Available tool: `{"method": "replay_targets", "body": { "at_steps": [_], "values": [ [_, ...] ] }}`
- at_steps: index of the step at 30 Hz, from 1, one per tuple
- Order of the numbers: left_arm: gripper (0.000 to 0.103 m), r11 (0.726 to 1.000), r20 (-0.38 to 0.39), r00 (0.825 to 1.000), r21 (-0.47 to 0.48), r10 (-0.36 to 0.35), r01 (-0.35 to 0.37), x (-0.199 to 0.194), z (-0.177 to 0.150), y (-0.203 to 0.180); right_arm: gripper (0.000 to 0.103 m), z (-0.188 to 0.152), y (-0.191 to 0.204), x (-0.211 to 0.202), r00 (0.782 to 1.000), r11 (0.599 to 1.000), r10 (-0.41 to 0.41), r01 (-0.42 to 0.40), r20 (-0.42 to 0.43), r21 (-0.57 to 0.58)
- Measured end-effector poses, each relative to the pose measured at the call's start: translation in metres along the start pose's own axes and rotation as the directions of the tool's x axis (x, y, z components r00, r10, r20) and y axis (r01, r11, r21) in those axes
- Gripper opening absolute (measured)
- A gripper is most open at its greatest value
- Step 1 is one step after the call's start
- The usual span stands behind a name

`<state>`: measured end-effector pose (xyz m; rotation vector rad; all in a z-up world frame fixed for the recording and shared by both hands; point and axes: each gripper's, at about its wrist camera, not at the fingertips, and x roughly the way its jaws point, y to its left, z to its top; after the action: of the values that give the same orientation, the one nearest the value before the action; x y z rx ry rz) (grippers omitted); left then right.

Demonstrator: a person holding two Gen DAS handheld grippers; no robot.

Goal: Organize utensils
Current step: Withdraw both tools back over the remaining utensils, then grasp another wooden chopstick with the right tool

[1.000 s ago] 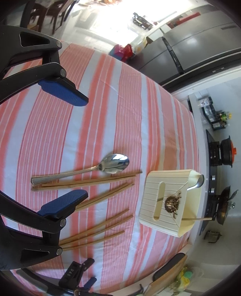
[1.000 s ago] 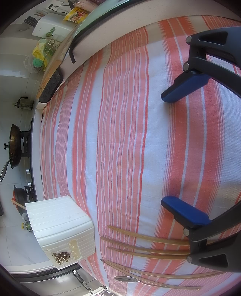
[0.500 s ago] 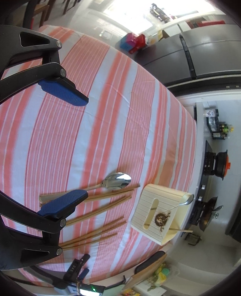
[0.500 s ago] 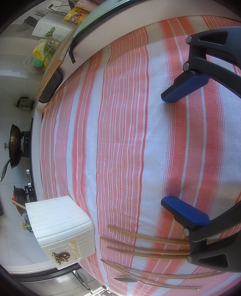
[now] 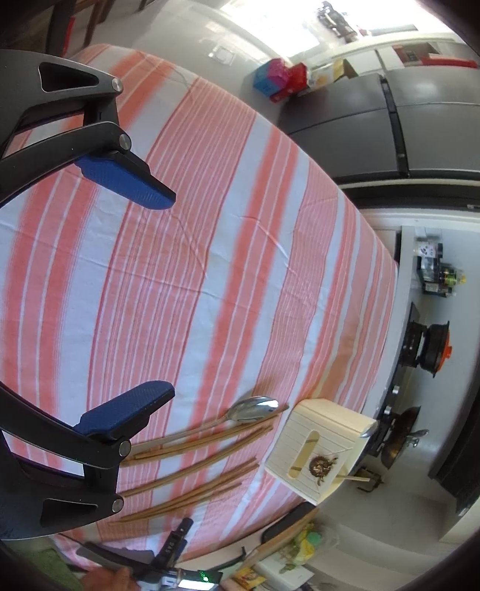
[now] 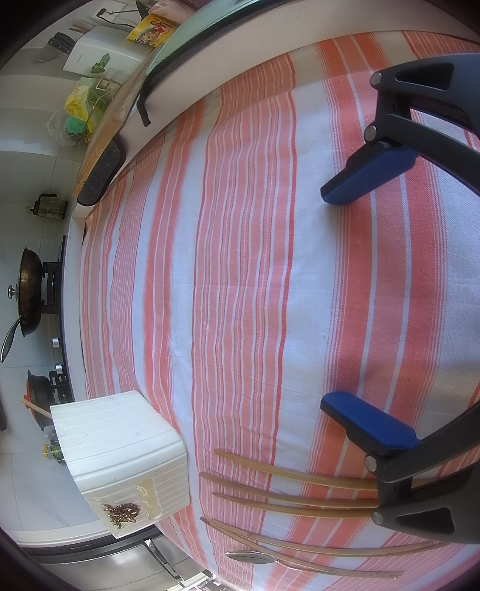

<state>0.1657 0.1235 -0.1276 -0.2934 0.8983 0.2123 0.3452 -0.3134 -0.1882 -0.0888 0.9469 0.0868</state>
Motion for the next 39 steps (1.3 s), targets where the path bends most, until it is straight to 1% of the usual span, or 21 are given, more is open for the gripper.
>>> {"method": "replay_targets", "body": {
  "at_steps": [2,6,11,14,16,19,22,23,25,27,30,33,35,36,37,39],
  "values": [
    [0.095,1.0,-0.02,0.999,-0.004,-0.028,0.027,0.006,-0.001,0.0,0.103,0.0,0.0,0.0,1.0,1.0,-0.001,0.001,0.0,-0.004],
    [0.095,0.997,-0.052,0.997,0.029,-0.063,0.065,0.016,-0.005,-0.014,0.103,0.0,-0.005,0.0,1.0,1.0,0.002,-0.002,-0.001,-0.003],
    [0.095,0.992,-0.083,0.992,0.073,-0.098,0.104,0.033,-0.004,-0.042,0.103,0.001,-0.003,0.001,1.0,1.0,-0.005,0.005,-0.003,0.005],
    [0.095,0.991,-0.099,0.99,0.068,-0.106,0.113,0.047,0.003,-0.06,0.103,0.003,-0.002,0.002,1.0,1.0,-0.011,0.011,-0.003,0.015],
    [0.095,0.994,-0.099,0.99,0.038,-0.101,0.106,0.055,0.011,-0.069,0.103,0.004,-0.001,0.003,1.0,1.0,-0.008,0.008,-0.002,0.018],
    [0.095,0.996,-0.078,0.993,0.001,-0.087,0.088,0.064,0.022,-0.084,0.103,0.004,-0.002,0.003,1.0,1.0,-0.007,0.007,-0.002,0.018],
    [0.095,1.0,-0.058,0.998,0.002,-0.03,0.03,0.08,0.028,-0.099,0.103,0.003,-0.002,0.003,1.0,1.0,-0.007,0.007,-0.002,0.018],
    [0.095,1.0,-0.061,0.998,0.003,-0.006,0.007,0.087,0.029,-0.103,0.103,0.003,-0.002,0.002,1.0,1.0,-0.007,0.007,-0.002,0.018],
    [0.095,1.0,-0.07,0.997,0.002,0.013,-0.013,0.099,0.028,-0.108,0.103,0.003,-0.002,0.002,1.0,1.0,-0.007,0.007,-0.002,0.018],
    [0.095,0.999,-0.084,0.996,0.019,0.033,-0.032,0.109,0.027,-0.114,0.103,0.003,-0.002,0.002,1.0,1.0,-0.007,0.007,-0.002,0.018],
    [0.095,0.994,-0.062,0.995,0.083,0.08,-0.075,0.113,0.024,-0.122,0.103,0.003,-0.001,0.003,1.0,1.0,-0.007,0.007,-0.002,0.017],
    [0.095,0.986,-0.051,0.993,0.137,0.103,-0.095,0.113,0.019,-0.125,0.103,0.003,-0.001,0.002,1.0,1.0,-0.003,0.003,-0.003,0.011],
    [0.096,0.98,-0.033,0.994,0.174,0.106,-0.099,0.111,0.015,-0.126,0.102,0.002,0.002,-0.005,1.0,1.0,0.005,-0.005,-0.005,-0.004],
    [0.098,0.979,-0.03,0.994,0.182,0.104,-0.097,0.11,0.014,-0.125,0.102,0.002,0.005,-0.011,1.0,1.0,0.028,-0.028,0.01,-0.003],
    [0.099,0.979,-0.032,0.995,0.184,0.098,-0.091,0.109,0.013,-0.123,0.102,0.001,0.009,-0.02,0.997,0.998,0.067,-0.068,0.027,0.001],
    [0.1,0.979,-0.036,0.995,0.186,0.089,-0.081,0.109,0.013,-0.118,0.101,0.001,0.022,-0.033,0.983,0.984,0.177,-0.177,0.039,0.004]
  ]
}}
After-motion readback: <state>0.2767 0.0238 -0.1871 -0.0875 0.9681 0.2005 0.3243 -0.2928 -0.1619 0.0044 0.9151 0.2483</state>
